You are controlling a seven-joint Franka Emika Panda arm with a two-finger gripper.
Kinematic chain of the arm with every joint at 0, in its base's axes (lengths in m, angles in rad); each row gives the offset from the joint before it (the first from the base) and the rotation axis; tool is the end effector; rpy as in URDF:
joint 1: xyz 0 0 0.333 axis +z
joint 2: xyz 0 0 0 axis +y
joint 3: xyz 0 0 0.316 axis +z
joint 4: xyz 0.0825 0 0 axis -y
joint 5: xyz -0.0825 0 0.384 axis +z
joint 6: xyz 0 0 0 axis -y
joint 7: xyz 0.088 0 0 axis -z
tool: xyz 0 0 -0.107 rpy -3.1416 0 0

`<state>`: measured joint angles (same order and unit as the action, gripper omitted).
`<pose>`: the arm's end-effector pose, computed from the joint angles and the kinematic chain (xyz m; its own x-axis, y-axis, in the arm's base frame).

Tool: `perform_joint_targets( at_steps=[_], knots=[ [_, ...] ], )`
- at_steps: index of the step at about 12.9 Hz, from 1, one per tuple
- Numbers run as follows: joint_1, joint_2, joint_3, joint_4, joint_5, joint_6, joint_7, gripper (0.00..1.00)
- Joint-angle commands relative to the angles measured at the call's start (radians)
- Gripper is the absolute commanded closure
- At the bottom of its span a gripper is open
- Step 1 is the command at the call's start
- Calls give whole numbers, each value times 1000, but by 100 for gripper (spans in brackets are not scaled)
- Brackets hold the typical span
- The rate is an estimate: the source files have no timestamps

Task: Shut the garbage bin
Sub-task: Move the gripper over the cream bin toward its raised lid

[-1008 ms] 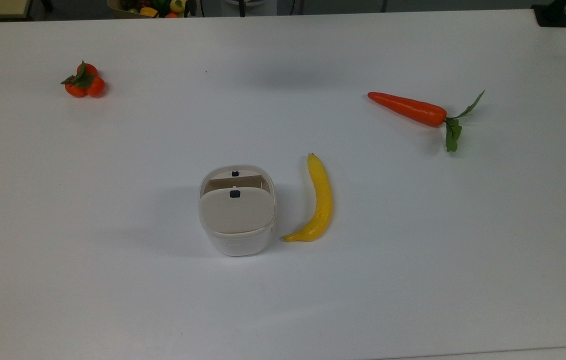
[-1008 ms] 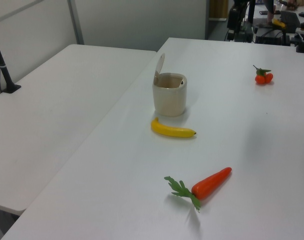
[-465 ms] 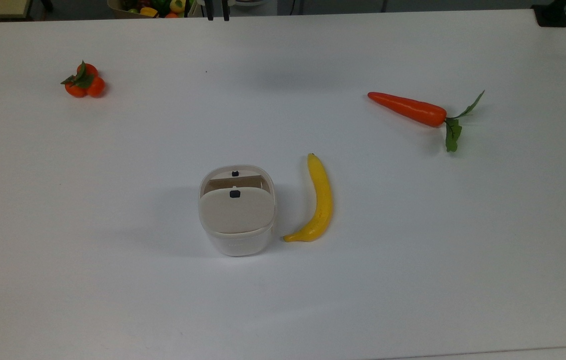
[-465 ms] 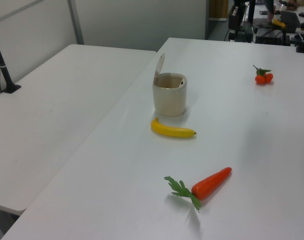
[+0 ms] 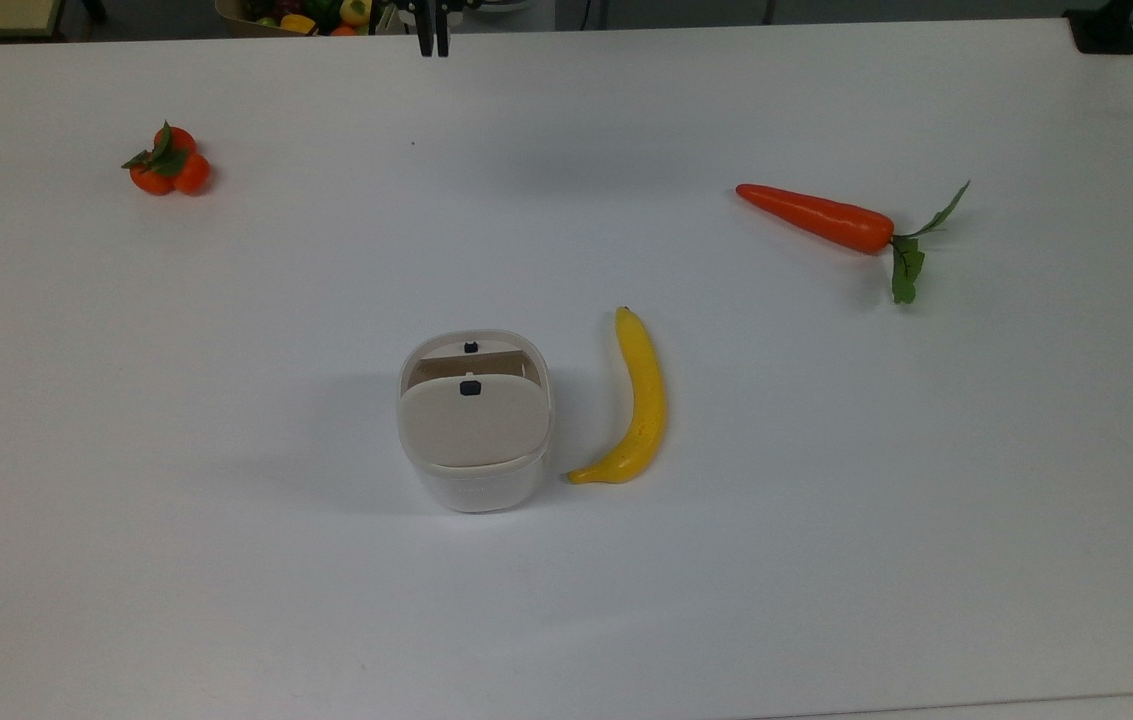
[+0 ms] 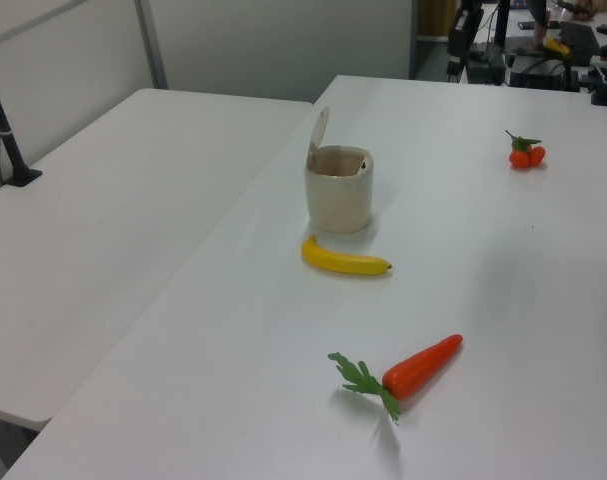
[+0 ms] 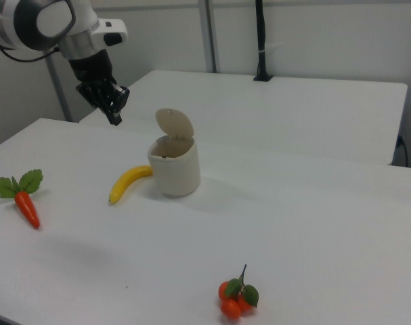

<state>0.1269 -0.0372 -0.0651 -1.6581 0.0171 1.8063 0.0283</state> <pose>0.5635 0.0356 0.6260 0.9826 0.0281 0.1836 0.0331 -0.9991 -0.0247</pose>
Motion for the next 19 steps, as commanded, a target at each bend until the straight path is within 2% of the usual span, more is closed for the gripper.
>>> perform_joint_targets(
  at_steps=[1, 7, 19],
  knots=[
    [19, 20, -19, -19, 40, 109, -14, 99],
    [19, 75, -19, -17, 41, 278, -1, 100],
    [16, 261, -19, -8, 38, 855, 1, 100]
  ],
)
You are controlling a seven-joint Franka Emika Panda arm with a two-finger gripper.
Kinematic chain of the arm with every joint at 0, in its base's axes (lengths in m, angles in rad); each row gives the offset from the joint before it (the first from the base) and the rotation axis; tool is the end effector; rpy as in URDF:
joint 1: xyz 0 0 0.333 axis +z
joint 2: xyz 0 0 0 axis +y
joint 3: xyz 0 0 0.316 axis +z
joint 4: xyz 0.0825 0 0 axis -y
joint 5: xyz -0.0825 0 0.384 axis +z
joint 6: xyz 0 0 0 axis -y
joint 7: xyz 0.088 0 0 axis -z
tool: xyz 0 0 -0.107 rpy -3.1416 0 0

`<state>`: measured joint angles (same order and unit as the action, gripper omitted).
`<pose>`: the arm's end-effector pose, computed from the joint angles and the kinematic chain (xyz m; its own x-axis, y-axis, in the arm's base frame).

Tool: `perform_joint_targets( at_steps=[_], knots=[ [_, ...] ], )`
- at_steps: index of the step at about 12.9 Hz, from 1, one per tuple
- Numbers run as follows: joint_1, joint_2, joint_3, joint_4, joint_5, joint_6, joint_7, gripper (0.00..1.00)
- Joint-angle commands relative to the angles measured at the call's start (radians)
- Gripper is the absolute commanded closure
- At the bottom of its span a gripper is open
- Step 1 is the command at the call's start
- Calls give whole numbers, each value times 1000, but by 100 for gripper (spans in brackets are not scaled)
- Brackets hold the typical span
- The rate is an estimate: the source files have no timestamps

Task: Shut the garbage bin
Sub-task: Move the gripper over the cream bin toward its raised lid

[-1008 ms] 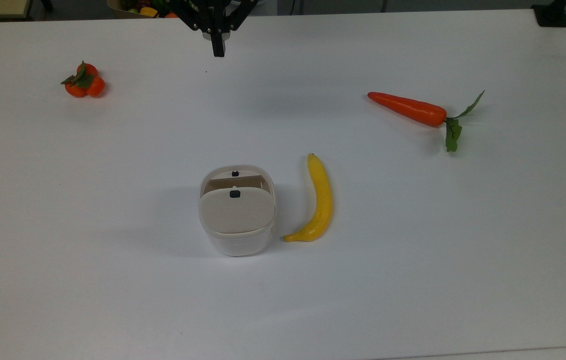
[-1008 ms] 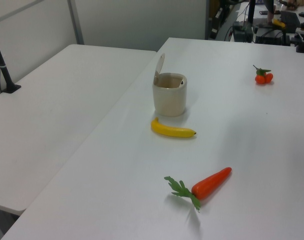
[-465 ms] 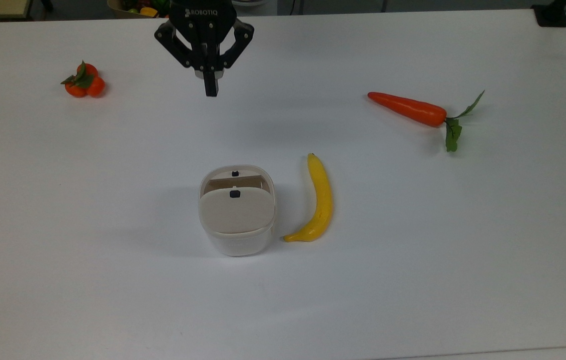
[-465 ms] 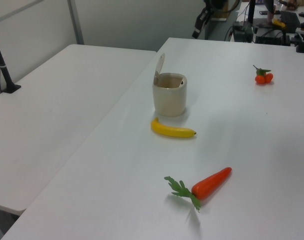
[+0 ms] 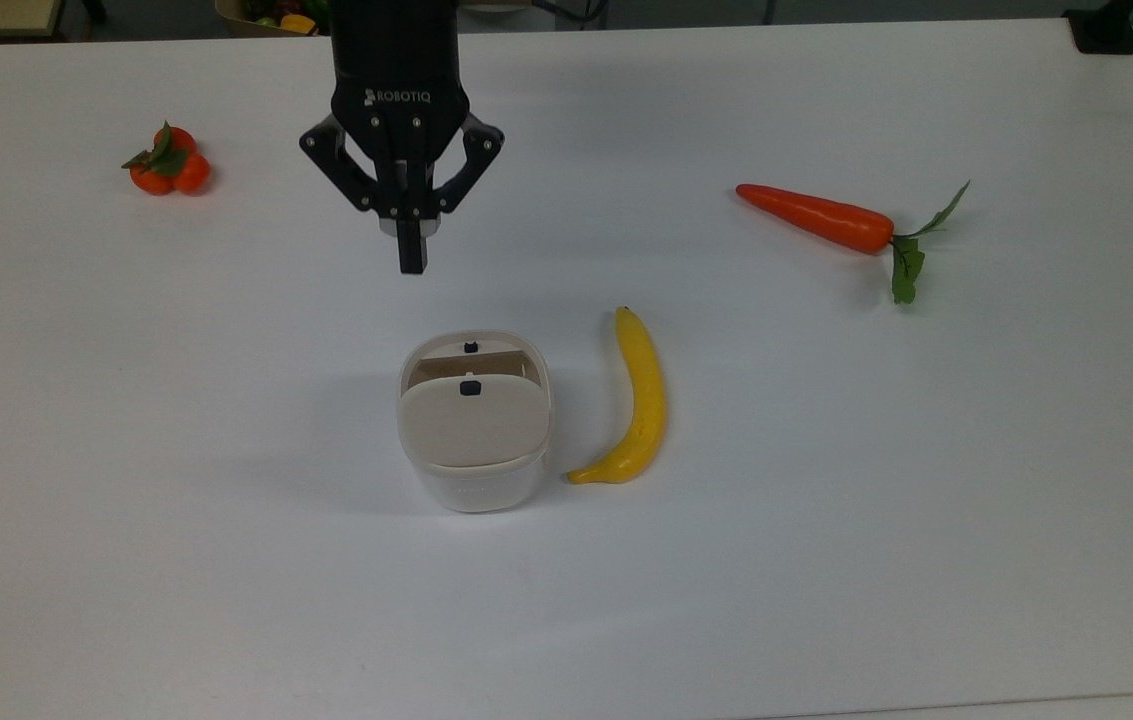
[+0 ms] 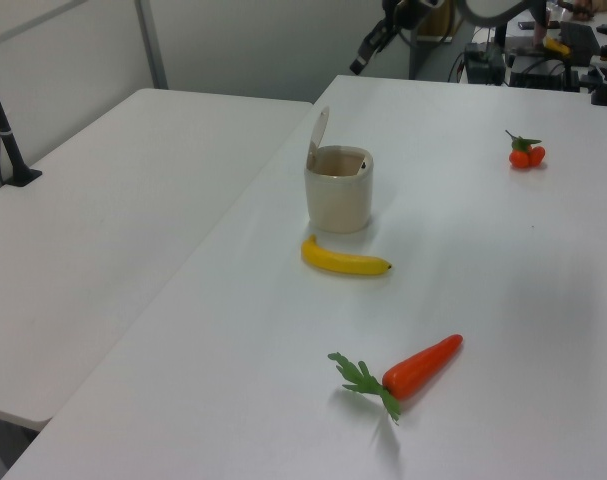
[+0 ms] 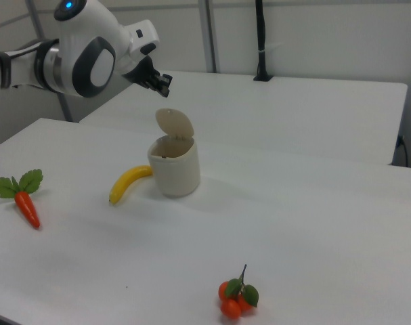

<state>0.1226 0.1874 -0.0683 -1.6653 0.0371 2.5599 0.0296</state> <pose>0.6669 0.0396 0.5766 0.7608 -0.0101 0.6489 0.0226 -0.9989 -0.0421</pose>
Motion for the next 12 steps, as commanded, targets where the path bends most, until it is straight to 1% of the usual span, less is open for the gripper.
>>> perform_joint_targets(
  at_steps=[1, 2, 3, 5, 8, 12],
  knots=[
    [22, 52, -16, -1, 17, 123, 0, 100],
    [22, 73, -18, 2, 17, 146, 0, 100],
    [20, 102, -16, 30, 17, 173, 0, 100],
    [19, 139, -18, 38, 15, 195, 0, 100],
    [22, 177, -16, 36, 17, 293, 1, 100],
    [29, 205, -18, 38, 15, 324, 0, 100]
  ],
)
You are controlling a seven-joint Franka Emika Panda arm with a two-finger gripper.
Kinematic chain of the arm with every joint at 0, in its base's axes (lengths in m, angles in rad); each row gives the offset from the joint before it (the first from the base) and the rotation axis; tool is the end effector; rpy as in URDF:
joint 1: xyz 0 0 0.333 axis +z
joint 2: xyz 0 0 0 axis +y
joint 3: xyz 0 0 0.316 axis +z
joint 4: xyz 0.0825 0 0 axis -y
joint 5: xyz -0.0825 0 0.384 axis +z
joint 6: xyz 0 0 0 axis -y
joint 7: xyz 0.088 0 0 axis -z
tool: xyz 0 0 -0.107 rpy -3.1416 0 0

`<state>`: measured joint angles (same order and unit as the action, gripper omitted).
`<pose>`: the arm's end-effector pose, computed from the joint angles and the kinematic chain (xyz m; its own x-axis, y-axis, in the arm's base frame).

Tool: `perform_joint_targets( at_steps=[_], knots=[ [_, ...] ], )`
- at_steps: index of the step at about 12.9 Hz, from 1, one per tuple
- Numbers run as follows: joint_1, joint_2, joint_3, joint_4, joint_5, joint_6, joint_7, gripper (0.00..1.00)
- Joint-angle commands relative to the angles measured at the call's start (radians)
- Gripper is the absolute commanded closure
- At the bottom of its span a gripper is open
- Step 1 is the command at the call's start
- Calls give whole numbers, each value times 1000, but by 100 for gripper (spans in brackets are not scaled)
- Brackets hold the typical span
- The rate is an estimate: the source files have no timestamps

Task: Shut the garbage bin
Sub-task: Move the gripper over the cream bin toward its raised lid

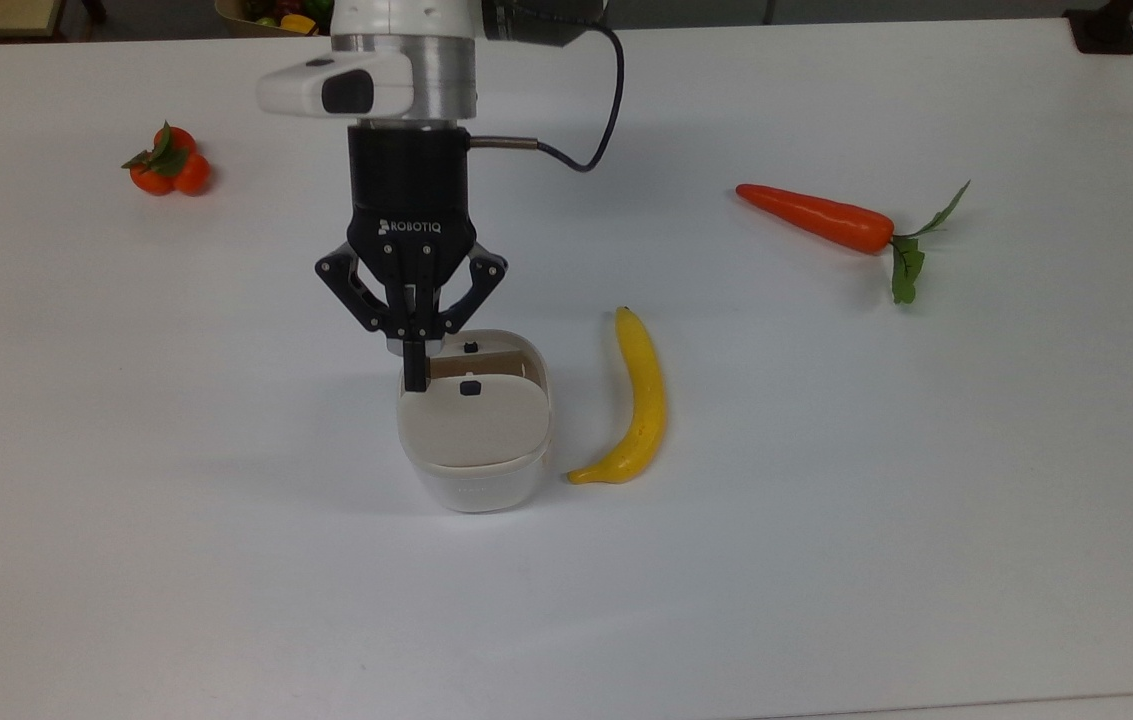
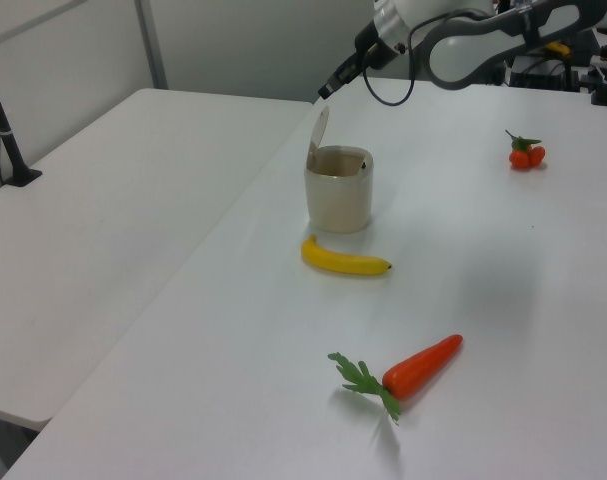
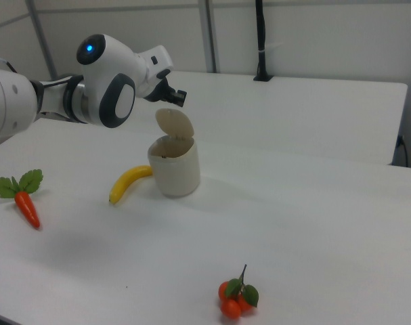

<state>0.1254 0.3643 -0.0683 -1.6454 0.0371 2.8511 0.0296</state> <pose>0.7091 0.0459 0.5052 0.6664 -0.0060 0.7455 0.0261 -0.9992 -0.0314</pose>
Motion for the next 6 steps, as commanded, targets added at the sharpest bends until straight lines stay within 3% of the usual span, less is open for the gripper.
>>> perform_joint_targets(
  at_steps=[1, 6],
  knots=[
    [33, 33, -16, 18, 13, 39, 0, 100],
    [33, 15, -16, 7, 17, 27, 0, 100]
  ],
)
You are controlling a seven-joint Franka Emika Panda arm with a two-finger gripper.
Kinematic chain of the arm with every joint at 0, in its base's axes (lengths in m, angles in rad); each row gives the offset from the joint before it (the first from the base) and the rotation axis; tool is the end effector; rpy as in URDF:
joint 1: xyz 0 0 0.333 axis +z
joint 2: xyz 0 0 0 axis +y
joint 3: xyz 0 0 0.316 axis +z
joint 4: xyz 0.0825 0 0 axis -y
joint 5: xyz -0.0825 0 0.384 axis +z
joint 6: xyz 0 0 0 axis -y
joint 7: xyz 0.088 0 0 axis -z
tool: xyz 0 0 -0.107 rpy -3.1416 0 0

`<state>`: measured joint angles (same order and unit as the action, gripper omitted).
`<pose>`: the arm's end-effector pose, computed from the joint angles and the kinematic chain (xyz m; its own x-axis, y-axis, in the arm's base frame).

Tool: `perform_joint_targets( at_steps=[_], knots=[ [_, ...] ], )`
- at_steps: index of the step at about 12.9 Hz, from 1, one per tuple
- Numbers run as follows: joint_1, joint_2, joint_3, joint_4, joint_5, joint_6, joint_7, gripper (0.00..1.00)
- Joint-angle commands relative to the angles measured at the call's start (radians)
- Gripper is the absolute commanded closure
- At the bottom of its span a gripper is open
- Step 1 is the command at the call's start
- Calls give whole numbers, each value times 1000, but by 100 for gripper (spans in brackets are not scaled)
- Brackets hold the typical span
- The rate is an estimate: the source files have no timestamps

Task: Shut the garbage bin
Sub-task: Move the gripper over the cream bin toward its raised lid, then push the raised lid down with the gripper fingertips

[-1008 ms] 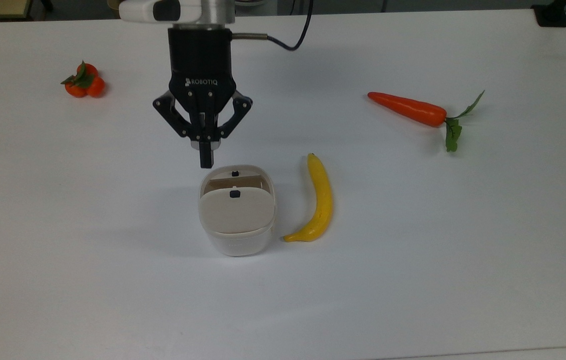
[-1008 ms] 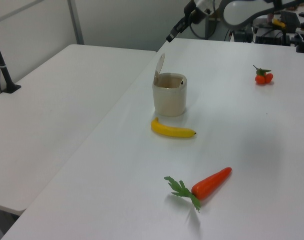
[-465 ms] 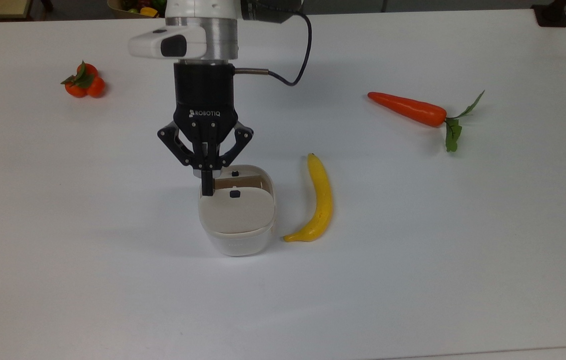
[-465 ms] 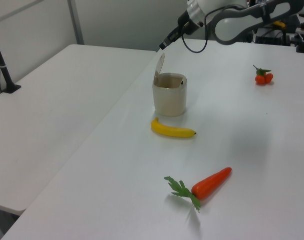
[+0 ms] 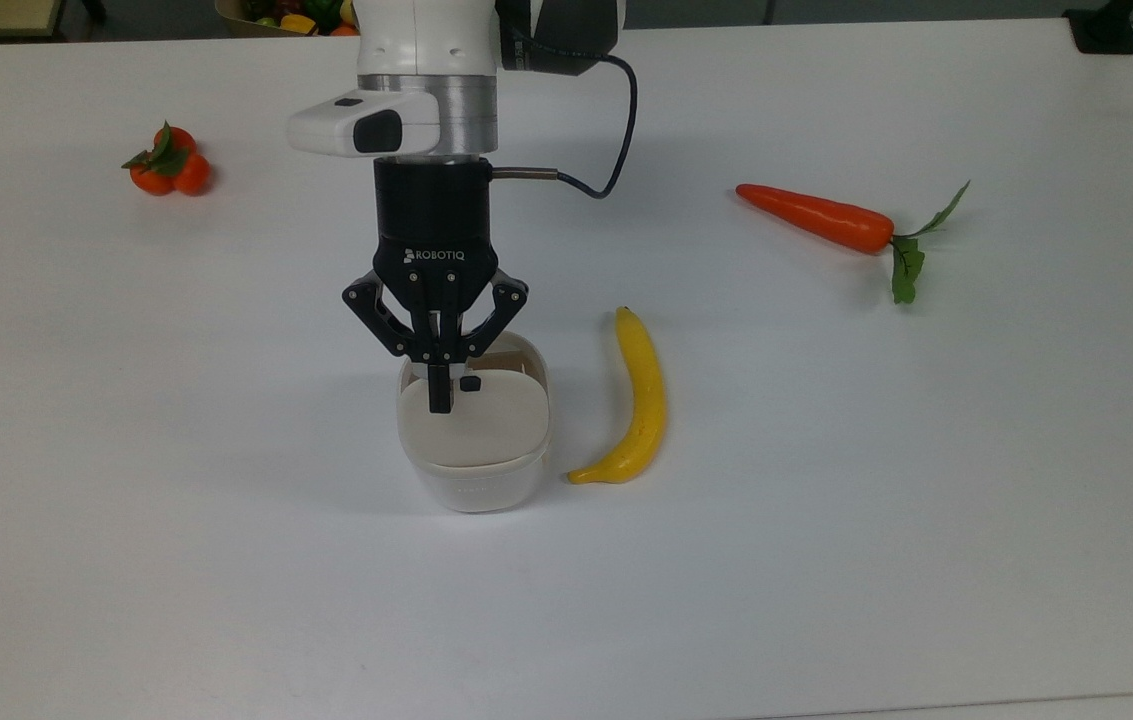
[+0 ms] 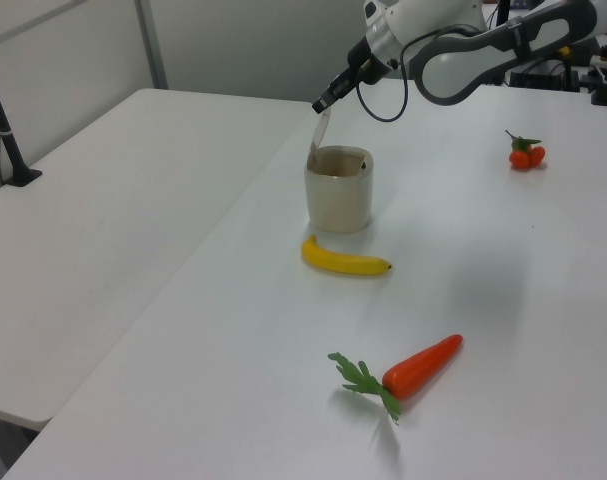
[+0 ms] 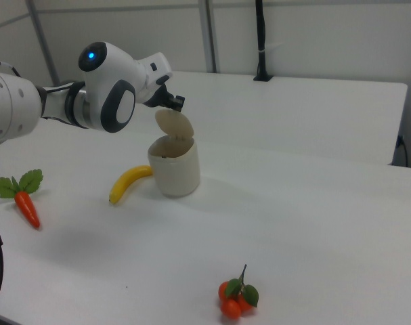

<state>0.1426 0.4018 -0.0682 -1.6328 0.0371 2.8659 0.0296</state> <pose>0.7156 0.0593 0.4870 0.6737 0.0082 0.7390 0.0433 -0.9987 -0.0284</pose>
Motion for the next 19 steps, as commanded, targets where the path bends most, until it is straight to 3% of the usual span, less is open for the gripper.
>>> perform_joint_targets(
  at_steps=[1, 8, 13, 19],
  knots=[
    [12, -44, -16, -30, 18, 6, 0, 100],
    [8, -84, -16, -85, 12, -80, -14, 100],
    [5, -135, -16, -96, 12, -327, -46, 100],
    [8, -127, -15, -119, 9, -387, -63, 100]
  ],
)
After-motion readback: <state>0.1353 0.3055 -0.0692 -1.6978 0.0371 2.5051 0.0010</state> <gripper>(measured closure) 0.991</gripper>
